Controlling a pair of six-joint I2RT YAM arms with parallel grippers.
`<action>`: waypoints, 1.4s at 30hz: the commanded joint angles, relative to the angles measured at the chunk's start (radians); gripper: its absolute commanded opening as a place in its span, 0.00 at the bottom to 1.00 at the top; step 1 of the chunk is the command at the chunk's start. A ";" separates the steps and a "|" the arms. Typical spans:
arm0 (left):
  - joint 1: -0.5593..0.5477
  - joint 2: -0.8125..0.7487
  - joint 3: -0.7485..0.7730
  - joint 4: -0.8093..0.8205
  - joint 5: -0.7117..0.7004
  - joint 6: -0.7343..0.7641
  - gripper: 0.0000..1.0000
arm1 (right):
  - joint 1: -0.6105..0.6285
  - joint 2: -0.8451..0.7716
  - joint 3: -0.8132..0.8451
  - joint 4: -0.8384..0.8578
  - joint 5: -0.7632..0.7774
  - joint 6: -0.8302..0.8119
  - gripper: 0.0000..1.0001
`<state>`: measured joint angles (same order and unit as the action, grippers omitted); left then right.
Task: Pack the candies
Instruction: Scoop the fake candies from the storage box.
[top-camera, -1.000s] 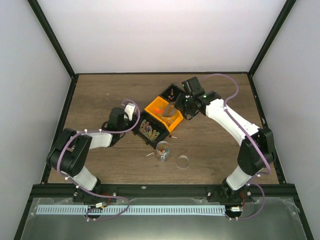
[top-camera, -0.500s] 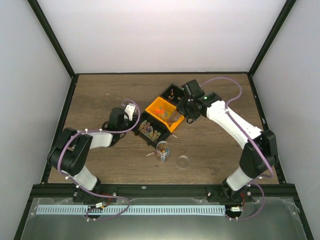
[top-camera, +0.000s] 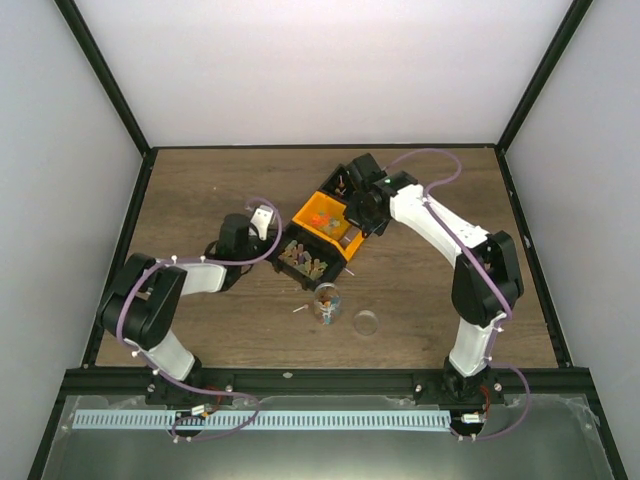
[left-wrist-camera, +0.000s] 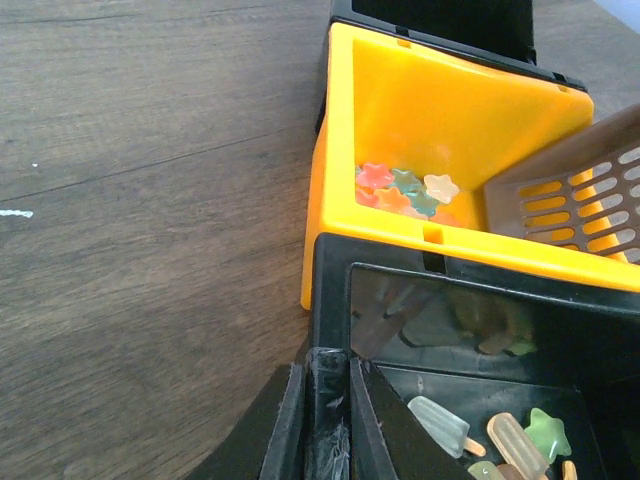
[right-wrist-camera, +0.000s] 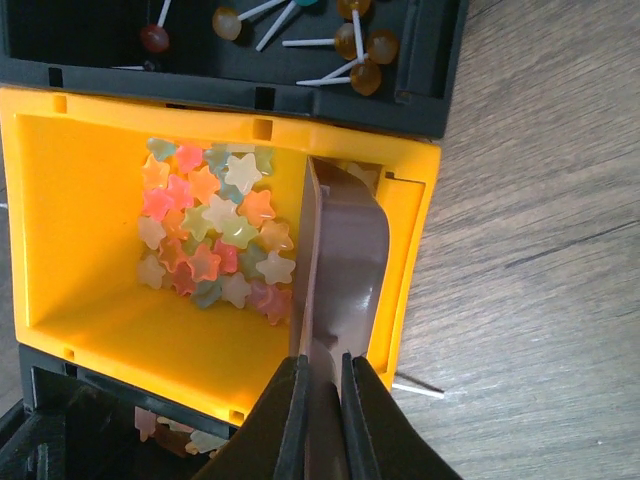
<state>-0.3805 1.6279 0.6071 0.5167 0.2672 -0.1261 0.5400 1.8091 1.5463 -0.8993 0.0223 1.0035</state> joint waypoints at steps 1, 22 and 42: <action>0.001 0.049 0.031 0.020 0.018 0.022 0.12 | 0.003 0.033 0.033 -0.050 0.079 -0.020 0.01; 0.001 0.136 0.093 -0.021 0.064 0.042 0.04 | -0.092 -0.025 0.010 -0.017 0.068 -0.145 0.01; -0.003 0.196 0.122 -0.040 0.106 0.044 0.04 | -0.107 0.075 -0.258 0.452 -0.131 -0.219 0.01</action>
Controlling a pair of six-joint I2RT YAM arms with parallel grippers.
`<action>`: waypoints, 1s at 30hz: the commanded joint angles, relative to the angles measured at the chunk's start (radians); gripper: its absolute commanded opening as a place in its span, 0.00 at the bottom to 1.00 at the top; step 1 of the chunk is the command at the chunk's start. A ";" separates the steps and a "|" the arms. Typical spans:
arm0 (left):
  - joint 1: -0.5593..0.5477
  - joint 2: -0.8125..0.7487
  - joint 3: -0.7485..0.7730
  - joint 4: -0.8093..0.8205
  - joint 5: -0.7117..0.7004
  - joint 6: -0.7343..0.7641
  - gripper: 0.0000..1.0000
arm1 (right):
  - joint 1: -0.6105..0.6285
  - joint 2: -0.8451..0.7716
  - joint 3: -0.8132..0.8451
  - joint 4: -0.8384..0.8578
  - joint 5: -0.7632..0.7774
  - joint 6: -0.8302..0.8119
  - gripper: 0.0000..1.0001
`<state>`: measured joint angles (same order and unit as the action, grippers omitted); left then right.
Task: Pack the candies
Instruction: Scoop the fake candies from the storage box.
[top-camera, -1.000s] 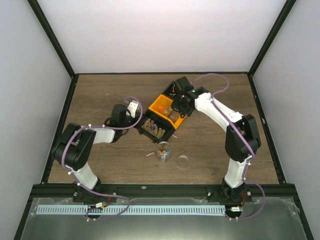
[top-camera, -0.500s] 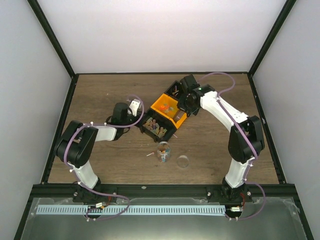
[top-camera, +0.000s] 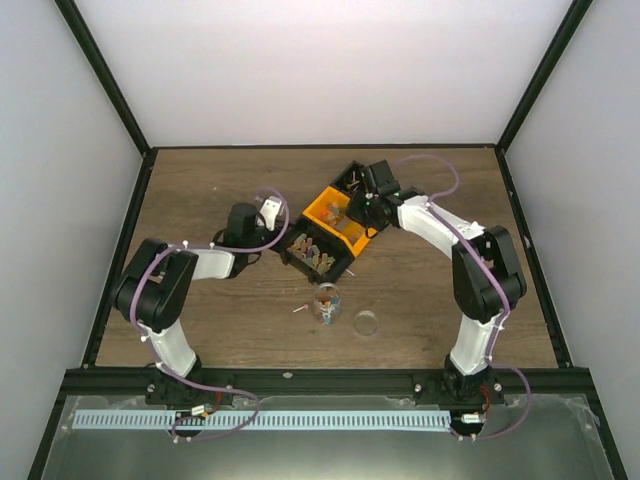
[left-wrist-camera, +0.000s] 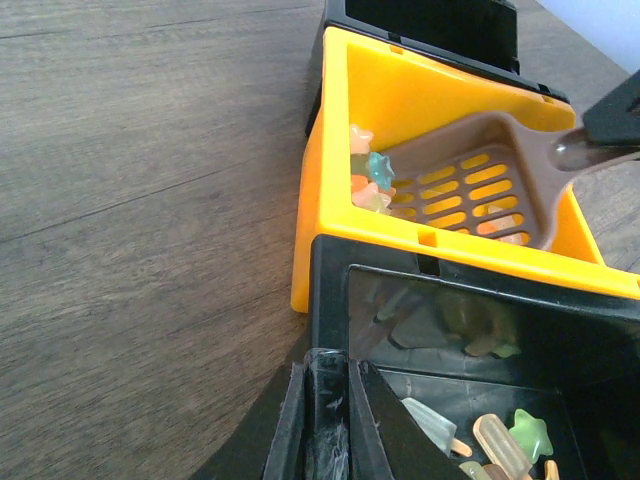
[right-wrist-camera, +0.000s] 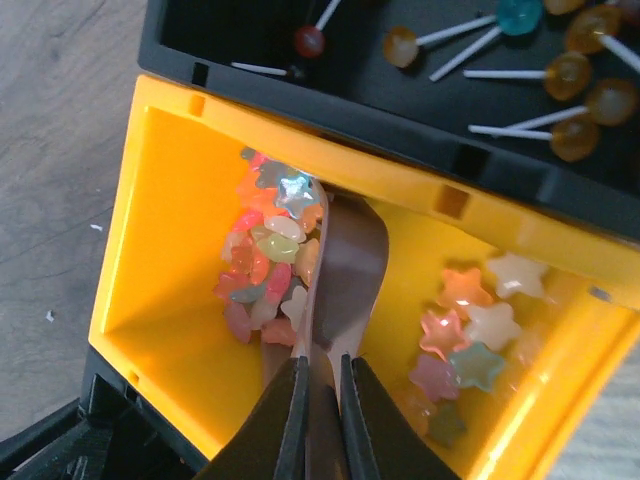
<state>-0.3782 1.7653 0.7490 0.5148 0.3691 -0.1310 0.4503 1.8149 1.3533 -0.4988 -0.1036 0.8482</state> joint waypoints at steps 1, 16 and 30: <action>-0.005 0.059 -0.022 -0.035 0.008 0.047 0.04 | -0.021 0.066 -0.084 0.087 -0.027 -0.068 0.01; -0.006 0.055 -0.031 -0.016 0.010 0.028 0.04 | -0.032 0.026 -0.251 0.312 -0.142 -0.056 0.01; -0.009 0.035 -0.040 -0.015 -0.004 0.016 0.04 | -0.080 -0.117 -0.469 0.692 -0.377 -0.038 0.01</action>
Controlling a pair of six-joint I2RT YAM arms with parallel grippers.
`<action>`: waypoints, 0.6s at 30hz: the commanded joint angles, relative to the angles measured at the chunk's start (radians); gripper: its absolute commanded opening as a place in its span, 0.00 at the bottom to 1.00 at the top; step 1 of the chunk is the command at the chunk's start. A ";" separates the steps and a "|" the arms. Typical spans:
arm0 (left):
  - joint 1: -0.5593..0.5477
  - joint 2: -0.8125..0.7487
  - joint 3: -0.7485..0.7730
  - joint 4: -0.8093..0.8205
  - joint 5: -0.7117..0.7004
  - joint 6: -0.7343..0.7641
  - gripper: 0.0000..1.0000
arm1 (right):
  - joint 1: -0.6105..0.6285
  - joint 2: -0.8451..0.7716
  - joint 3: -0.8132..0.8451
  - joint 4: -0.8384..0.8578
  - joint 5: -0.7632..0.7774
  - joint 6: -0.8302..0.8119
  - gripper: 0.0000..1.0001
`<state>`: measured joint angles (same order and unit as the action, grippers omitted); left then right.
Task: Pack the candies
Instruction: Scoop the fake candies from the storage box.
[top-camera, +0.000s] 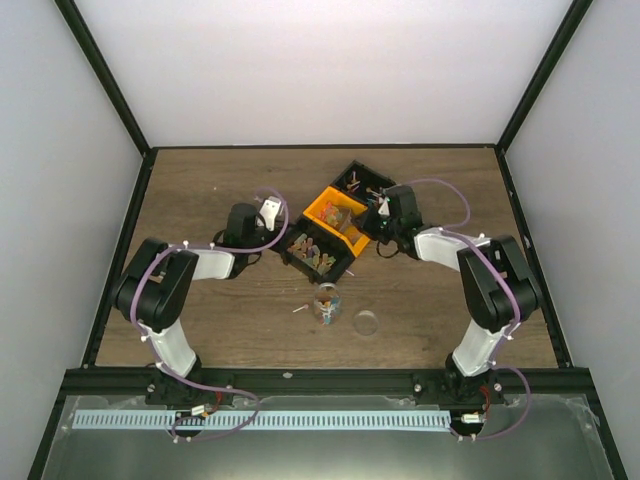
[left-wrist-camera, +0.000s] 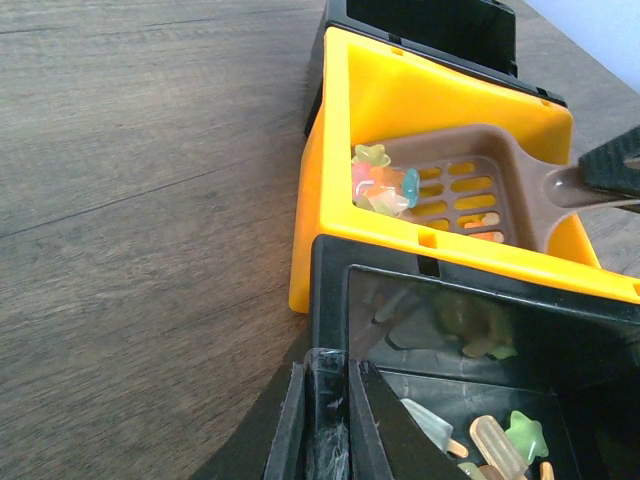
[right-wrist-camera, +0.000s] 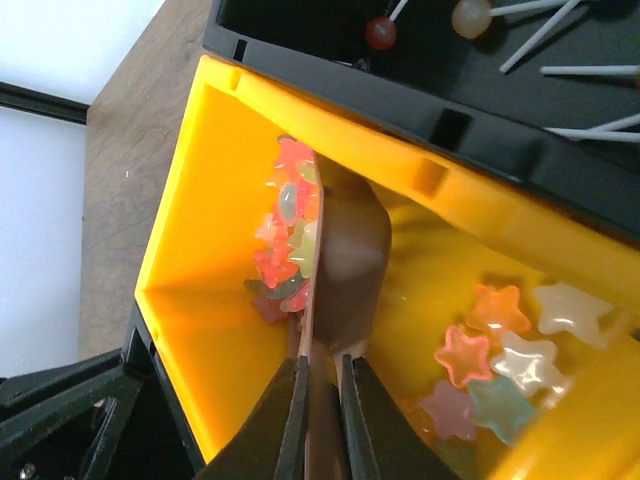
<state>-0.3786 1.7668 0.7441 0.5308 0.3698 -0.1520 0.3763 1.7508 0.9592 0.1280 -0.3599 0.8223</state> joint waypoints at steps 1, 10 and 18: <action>-0.009 0.036 -0.035 -0.030 -0.003 0.034 0.04 | -0.012 -0.059 -0.096 0.086 -0.138 -0.010 0.01; -0.009 0.030 -0.037 -0.035 -0.014 0.034 0.04 | -0.052 -0.066 -0.172 0.203 -0.220 0.042 0.01; -0.011 0.039 -0.034 -0.031 -0.003 0.030 0.04 | -0.099 -0.071 -0.279 0.454 -0.298 0.166 0.01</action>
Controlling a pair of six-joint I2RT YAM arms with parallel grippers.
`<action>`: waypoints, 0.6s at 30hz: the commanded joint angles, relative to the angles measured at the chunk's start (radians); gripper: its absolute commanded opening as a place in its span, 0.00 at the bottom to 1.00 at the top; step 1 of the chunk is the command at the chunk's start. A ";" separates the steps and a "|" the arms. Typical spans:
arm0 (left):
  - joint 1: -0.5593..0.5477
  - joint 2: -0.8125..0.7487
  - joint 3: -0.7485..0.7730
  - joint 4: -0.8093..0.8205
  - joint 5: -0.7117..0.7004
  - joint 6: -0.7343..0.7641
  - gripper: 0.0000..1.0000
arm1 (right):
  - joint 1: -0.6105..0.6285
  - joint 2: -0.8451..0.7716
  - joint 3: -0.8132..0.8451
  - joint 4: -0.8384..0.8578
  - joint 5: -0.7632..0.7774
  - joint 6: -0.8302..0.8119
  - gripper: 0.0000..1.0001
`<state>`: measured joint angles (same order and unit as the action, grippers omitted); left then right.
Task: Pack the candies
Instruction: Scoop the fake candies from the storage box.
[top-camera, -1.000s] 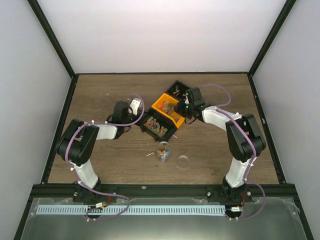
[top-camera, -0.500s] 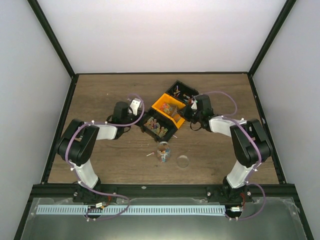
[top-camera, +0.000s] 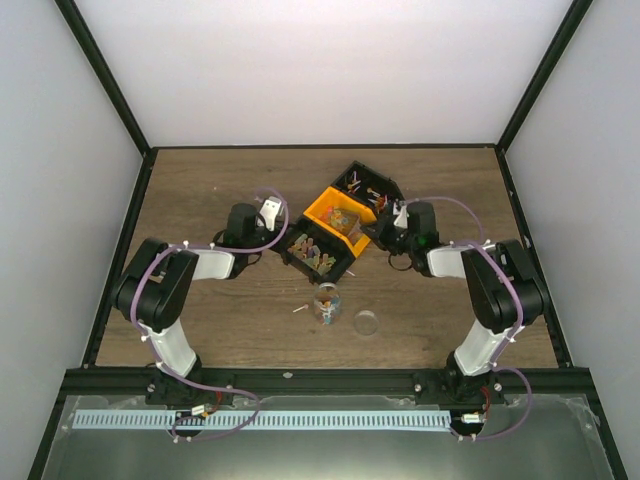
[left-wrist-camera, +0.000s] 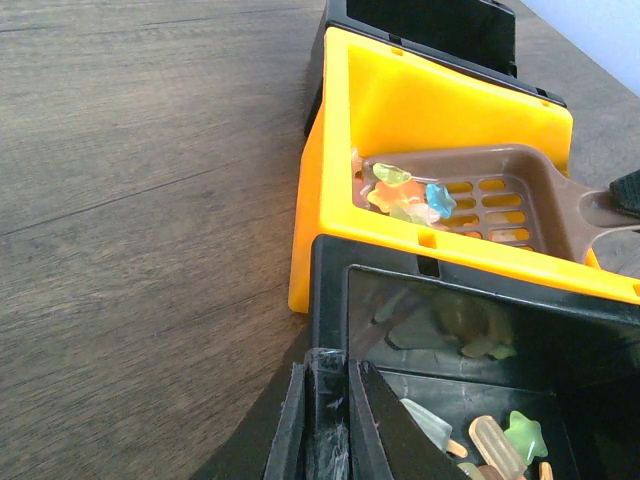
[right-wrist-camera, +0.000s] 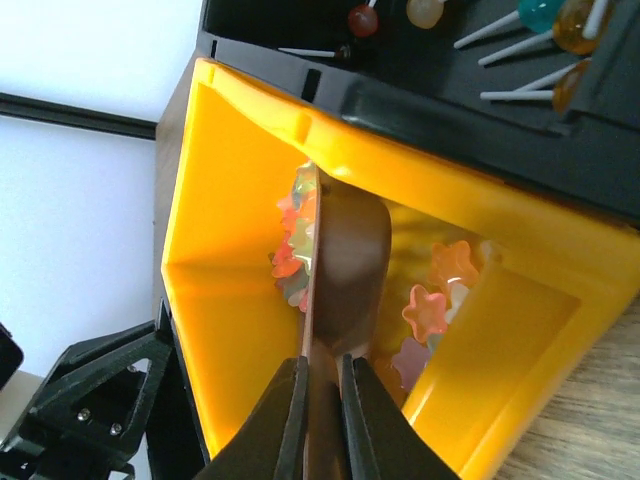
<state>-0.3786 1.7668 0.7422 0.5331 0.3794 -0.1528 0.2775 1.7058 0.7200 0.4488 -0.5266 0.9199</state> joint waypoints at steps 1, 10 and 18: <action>-0.011 0.039 -0.032 -0.032 -0.014 0.032 0.04 | -0.003 -0.034 -0.055 0.150 -0.124 0.072 0.01; -0.011 0.039 -0.037 -0.024 -0.028 0.026 0.04 | -0.032 -0.039 -0.120 0.335 -0.173 0.163 0.01; -0.012 0.034 -0.039 -0.027 -0.034 0.027 0.04 | -0.057 -0.007 -0.157 0.480 -0.230 0.238 0.01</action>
<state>-0.3786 1.7668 0.7376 0.5411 0.3775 -0.1539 0.2188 1.6939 0.5709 0.8227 -0.6453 1.1191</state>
